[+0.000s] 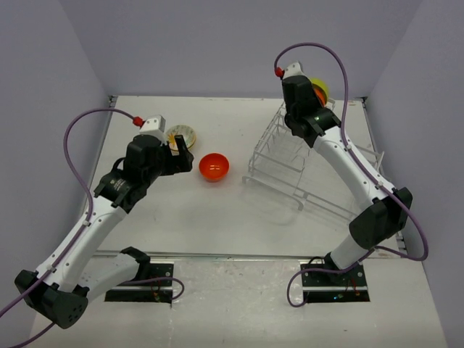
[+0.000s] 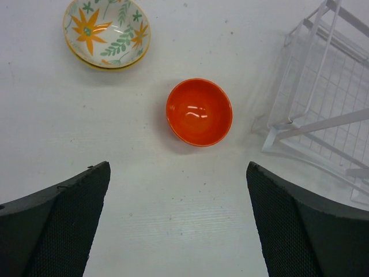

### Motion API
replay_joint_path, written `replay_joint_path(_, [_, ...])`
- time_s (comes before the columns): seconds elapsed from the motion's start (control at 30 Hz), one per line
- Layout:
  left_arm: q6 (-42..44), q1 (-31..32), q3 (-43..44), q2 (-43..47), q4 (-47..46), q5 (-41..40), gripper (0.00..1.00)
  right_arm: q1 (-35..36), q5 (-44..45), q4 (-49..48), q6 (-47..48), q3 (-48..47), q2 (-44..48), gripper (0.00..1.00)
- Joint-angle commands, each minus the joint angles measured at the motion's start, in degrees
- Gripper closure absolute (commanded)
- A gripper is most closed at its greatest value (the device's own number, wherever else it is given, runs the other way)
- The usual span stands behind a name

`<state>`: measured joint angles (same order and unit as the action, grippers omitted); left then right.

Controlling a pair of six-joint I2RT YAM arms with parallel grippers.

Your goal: Unload the bowls from the dish rack

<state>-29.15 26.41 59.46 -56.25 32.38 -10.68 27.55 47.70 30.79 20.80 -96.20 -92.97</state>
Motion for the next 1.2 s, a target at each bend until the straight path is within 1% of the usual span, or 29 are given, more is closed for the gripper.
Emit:
replay_joint_path(0.0, [1.98,0.04,1.97,0.7,4.0,-0.05,0.0,0.58,0.46,-3.1,0.21,1.02,1.39,0.88])
replay_joint_path(0.07, [2.25,0.04,2.76,0.79,5.15,-0.04,0.0,0.92,0.98,-2.75,0.3,0.75,1.56,0.91])
replay_joint_path(0.1, [2.34,0.04,3.11,0.96,5.32,-0.05,0.0,1.01,1.25,-2.66,0.47,0.67,1.74,0.95])
replay_joint_path(0.2, [2.51,0.04,3.38,1.93,5.41,0.13,0.0,1.54,1.87,-2.66,0.82,0.4,3.23,0.95])
replay_joint_path(0.37, [2.43,0.04,4.61,1.41,4.8,2.76,0.0,2.42,2.75,-2.84,1.53,-0.21,5.6,1.0])
replay_joint_path(0.57, [2.78,0.83,8.82,-1.05,2.34,7.5,0.0,3.03,2.48,-1.88,0.39,-0.65,8.06,1.0])
replay_joint_path(0.63, [3.13,2.06,9.7,-1.67,-0.11,8.91,0.0,3.12,1.61,-0.21,-1.28,-1.7,8.68,1.0])
replay_joint_path(0.7, [3.83,4.69,11.72,-3.15,-1.7,9.88,0.0,3.3,-0.06,3.39,-5.31,-2.76,9.03,1.0])
replay_joint_path(0.73, [4.44,5.83,12.77,-3.95,-3.45,10.23,0.0,3.47,-3.11,4.97,-7.07,-4.24,9.47,1.0])
replay_joint_path(0.77, [5.49,8.97,14.87,-5.7,-4.42,10.24,0.0,3.39,-5.06,7.94,-10.83,-4.86,9.73,1.0])
replay_joint_path(0.8, [5.94,10.48,15.85,-6.76,-6.69,10.06,0.0,3.39,-6.9,9.19,-12.69,-5.57,9.91,1.0])
replay_joint_path(0.83, [6.55,11.63,16.82,-7.64,-8.11,10.67,0.0,3.39,-10.66,10.34,-14.54,-5.92,10.17,1.0])
replay_joint_path(0.87, [6.99,13.21,17.61,-8.78,-9.25,12.33,0.0,3.47,-13.92,13.13,-18.82,-6.19,10.61,1.0])
replay_joint_path(0.9, [7.78,13.75,19.88,-11.05,-10.92,12.87,0.0,3.47,-17.52,14.03,-20.6,-5.84,10.96,1.0])
replay_joint_path(0.93, [8.31,15.14,21.12,-12.21,-11.37,12.79,0.0,3.47,-25.3,14.91,-25.67,-5.4,12.01,1.0])
replay_joint_path(1.0, [10.33,16.21,24.46,-15.11,-12.77,12.52,0.0,3.47,-34.38,14.83,-28.87,-3.22,13.16,1.0])
replay_joint_path(1.03, [11.03,17.26,25.43,-15.9,-12.96,11.57,0.0,3.47,-42.35,13.87,-31.23,-2.33,13.77,1.0])
replay_joint_path(1.07, [12.78,17.79,26.4,-17.65,-13.04,11.03,0.0,3.47,-45.82,13.78,-32.04,-1.89,14.48,1.0])
replay_joint_path(1.1, [13.49,18.66,28.06,-18.28,-12.61,8.24,0.0,3.47,-47.42,13.95,-33.7,-1.19,14.57,1.0])
replay_joint_path(1.17, [15.43,19.2,29.21,-19.95,-11.91,5.85,0.01,4.0,-50.68,15.09,-34.68,-1.7,14.22,1.0])
